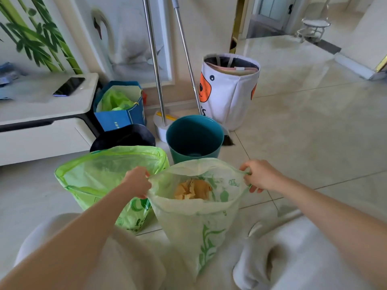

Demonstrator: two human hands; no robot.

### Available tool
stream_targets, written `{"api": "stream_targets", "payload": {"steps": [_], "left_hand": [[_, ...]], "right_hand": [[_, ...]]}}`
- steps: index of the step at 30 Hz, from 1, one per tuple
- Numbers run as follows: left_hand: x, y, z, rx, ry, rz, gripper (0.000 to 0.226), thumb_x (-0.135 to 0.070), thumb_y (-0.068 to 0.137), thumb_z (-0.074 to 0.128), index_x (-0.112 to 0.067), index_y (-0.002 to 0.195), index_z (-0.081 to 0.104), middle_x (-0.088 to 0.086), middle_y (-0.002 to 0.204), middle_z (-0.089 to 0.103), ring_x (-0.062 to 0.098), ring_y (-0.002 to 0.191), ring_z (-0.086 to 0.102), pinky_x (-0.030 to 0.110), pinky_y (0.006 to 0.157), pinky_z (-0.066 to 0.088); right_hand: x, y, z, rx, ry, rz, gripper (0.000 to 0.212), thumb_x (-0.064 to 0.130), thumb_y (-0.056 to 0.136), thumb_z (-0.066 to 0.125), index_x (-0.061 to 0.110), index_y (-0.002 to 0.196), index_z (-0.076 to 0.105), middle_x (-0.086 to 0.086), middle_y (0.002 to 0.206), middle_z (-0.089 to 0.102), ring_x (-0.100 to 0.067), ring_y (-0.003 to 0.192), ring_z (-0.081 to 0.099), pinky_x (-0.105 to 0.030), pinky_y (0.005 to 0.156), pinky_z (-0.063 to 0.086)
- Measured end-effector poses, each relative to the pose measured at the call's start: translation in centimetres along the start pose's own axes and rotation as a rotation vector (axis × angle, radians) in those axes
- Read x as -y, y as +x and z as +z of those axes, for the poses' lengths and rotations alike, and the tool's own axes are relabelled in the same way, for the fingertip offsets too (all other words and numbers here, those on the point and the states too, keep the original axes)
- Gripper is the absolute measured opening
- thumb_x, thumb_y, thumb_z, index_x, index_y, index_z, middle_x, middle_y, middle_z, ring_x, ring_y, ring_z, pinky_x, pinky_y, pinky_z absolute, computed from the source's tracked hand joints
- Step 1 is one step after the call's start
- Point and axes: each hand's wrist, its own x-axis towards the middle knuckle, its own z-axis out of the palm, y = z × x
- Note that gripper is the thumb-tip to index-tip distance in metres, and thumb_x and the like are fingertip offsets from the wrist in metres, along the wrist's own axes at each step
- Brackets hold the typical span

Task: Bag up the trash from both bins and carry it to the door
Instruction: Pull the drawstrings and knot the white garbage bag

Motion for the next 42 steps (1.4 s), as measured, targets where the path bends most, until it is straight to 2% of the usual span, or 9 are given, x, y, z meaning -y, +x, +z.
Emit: {"api": "stream_targets", "payload": {"steps": [5,9,16,20,25,28,31,35,42], "left_hand": [[0.2,-0.4,-0.9,0.057,0.041,-0.056,0.008,0.003,0.084,0.060,0.008,0.082,0.065,0.019,0.060,0.067,0.026,0.049,0.068,0.031,0.047,0.058],[0.6,-0.4,-1.8,0.003,0.022,-0.052,0.009,0.003,0.081,0.061,0.002,0.078,0.069,0.019,0.067,0.071,0.028,0.055,0.072,0.031,0.049,0.057],[-0.3,-1.6,-2.7,0.056,-0.130,-0.028,0.005,-0.004,0.084,0.066,0.001,0.083,0.066,0.020,0.082,0.073,0.021,0.062,0.069,0.026,0.052,0.054],[-1.5,-2.6,-2.4,0.083,-0.171,0.048,0.011,-0.009,0.083,0.069,0.001,0.086,0.067,0.010,0.079,0.073,0.016,0.064,0.067,0.023,0.055,0.052],[-2.3,-3.4,-2.4,0.096,-0.201,0.075,0.012,-0.008,0.087,0.065,0.003,0.085,0.066,0.009,0.077,0.074,0.019,0.066,0.068,0.026,0.058,0.053],[-2.5,-3.9,-2.7,0.096,-0.235,0.072,0.013,-0.007,0.087,0.064,0.004,0.083,0.067,0.010,0.076,0.074,0.022,0.070,0.069,0.032,0.065,0.056],[-2.6,-4.3,-3.0,0.039,-0.316,0.104,0.011,-0.008,0.086,0.065,0.003,0.084,0.067,0.010,0.079,0.075,0.021,0.074,0.069,0.040,0.079,0.057],[-3.6,-5.6,-3.2,0.010,-0.457,0.209,0.007,-0.009,0.087,0.064,-0.003,0.084,0.066,0.010,0.084,0.075,0.020,0.078,0.069,0.035,0.079,0.056],[-8.8,-9.1,-5.9,-0.180,-0.761,0.534,0.011,-0.015,0.090,0.062,-0.012,0.082,0.068,0.006,0.080,0.073,0.018,0.076,0.067,0.030,0.075,0.057]], "right_hand": [[0.4,0.1,0.0,-0.030,-0.212,0.032,0.023,0.011,0.085,0.052,0.013,0.107,0.059,-0.005,0.081,0.070,-0.018,0.063,0.072,-0.037,0.065,0.062],[0.6,0.2,-0.8,-0.019,-0.249,0.121,0.009,0.006,0.078,0.056,0.003,0.077,0.065,-0.011,0.066,0.068,-0.024,0.055,0.067,-0.032,0.060,0.059],[0.9,-0.6,-2.5,0.026,-0.164,0.051,0.015,0.005,0.083,0.055,0.015,0.088,0.065,-0.006,0.078,0.064,-0.022,0.071,0.061,-0.026,0.058,0.050],[1.5,-0.8,-2.2,0.037,-0.022,-0.013,0.011,0.009,0.086,0.056,0.013,0.092,0.064,-0.007,0.083,0.071,-0.020,0.075,0.071,-0.031,0.067,0.059],[1.8,-1.5,-2.2,-0.068,-0.327,0.140,0.014,-0.001,0.079,0.057,0.003,0.065,0.055,-0.011,0.067,0.061,-0.022,0.057,0.061,-0.023,0.045,0.044],[1.8,-2.0,-2.9,-0.053,-0.302,0.171,0.015,0.004,0.082,0.057,0.004,0.067,0.057,-0.011,0.068,0.061,-0.020,0.050,0.058,-0.022,0.047,0.046],[2.2,-2.4,-3.9,-0.020,-0.072,0.062,0.020,0.018,0.089,0.056,0.006,0.073,0.061,-0.010,0.073,0.068,-0.020,0.060,0.063,-0.029,0.064,0.054],[3.7,-3.3,-4.4,0.009,0.480,-0.139,0.015,0.017,0.092,0.059,0.006,0.084,0.065,-0.013,0.091,0.074,-0.020,0.085,0.070,-0.035,0.082,0.058],[8.3,-6.1,-7.6,-0.249,1.011,-0.575,0.016,0.008,0.091,0.058,0.014,0.077,0.064,-0.003,0.074,0.066,-0.018,0.072,0.060,-0.028,0.072,0.052]]}}
